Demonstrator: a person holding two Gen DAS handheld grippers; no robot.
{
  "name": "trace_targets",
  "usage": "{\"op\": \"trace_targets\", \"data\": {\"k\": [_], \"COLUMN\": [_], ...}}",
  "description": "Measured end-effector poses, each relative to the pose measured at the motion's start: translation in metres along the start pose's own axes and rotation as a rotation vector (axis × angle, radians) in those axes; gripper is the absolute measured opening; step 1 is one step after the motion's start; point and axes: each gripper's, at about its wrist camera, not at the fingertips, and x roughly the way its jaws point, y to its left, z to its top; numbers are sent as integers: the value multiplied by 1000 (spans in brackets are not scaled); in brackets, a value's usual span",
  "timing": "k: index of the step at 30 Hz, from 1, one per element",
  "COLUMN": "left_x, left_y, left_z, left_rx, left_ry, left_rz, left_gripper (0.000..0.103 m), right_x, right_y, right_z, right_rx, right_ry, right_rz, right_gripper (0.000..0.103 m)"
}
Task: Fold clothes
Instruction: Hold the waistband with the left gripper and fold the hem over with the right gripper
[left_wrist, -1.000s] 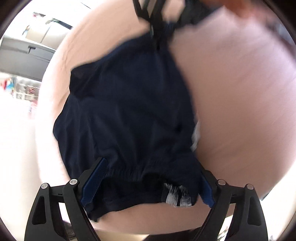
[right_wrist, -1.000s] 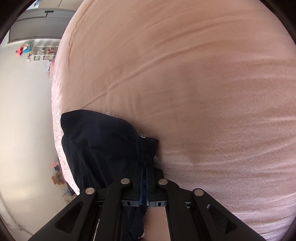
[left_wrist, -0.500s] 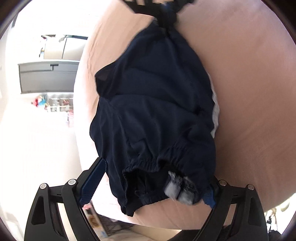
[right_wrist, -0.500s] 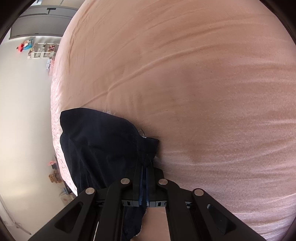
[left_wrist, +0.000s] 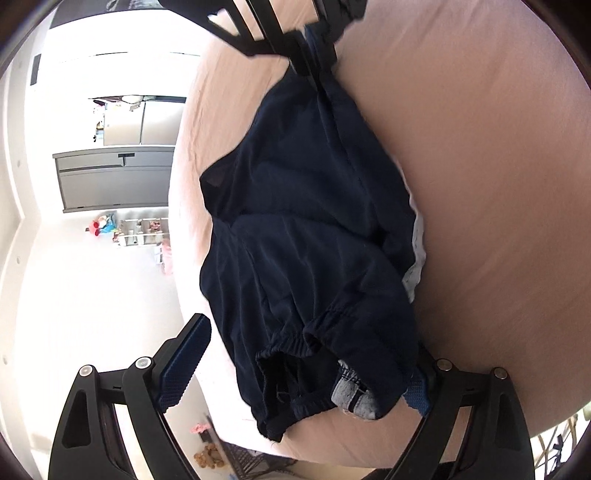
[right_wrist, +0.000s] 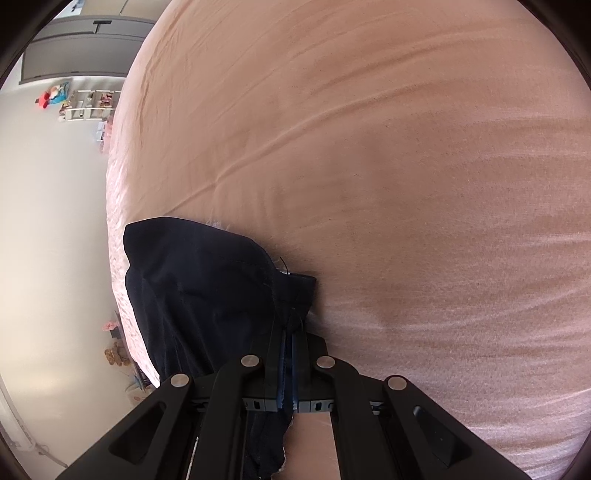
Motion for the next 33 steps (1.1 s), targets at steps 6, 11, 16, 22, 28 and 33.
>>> {"op": "trace_targets", "data": {"k": [6,11,16,22,28,33], "left_x": [-6,-10,-16,-11,-10,0], "left_y": [-7,-11,-11,-6,9,33], "left_z": [4,6,6,8,6,0], "left_rx": [35,42,32,10,-73,-189], "left_ry": [-78,-102,-125,-128,-111,-91], "left_rz": [-2,-38,-229,-324,-445,-630], "left_gripper": [92,86,28,14,14,15], "right_x": [1,0,-1,20,20,15], "right_y": [7,7,9,26,32,49], "right_z": [-1,-1,0,-5,-9,-11], "right_rx": [-6,-10,-17,-12,-11,-60], "right_ry": [-1,2,8,0,-26,-52], "right_rz": [-15,-25,-44,-37,-59,-162], "right_gripper": [0,0,0,0,0,0]}}
